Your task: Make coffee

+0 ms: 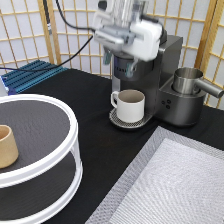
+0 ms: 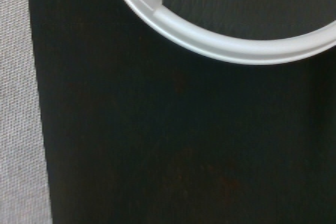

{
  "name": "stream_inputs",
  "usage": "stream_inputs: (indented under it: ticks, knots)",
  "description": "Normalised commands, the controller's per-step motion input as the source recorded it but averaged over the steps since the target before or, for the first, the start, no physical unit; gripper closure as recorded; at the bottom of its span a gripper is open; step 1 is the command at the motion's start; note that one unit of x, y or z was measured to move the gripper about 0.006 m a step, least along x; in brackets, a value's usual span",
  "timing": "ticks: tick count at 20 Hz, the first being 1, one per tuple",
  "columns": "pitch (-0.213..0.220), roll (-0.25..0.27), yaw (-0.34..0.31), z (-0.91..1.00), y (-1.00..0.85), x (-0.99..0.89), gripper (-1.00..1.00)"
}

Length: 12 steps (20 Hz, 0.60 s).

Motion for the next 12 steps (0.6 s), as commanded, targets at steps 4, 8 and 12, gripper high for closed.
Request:
stream_inputs:
  ticks: [4,8,12]
  knots:
    - [0.151,-0.044,-0.004,-0.04,0.01,0.16,-1.0]
    - [0.167,0.0,0.0,0.99,-0.04,0.38,-1.0]
    - [0.12,0.068,0.02,1.0,-0.5,0.33,-1.0]
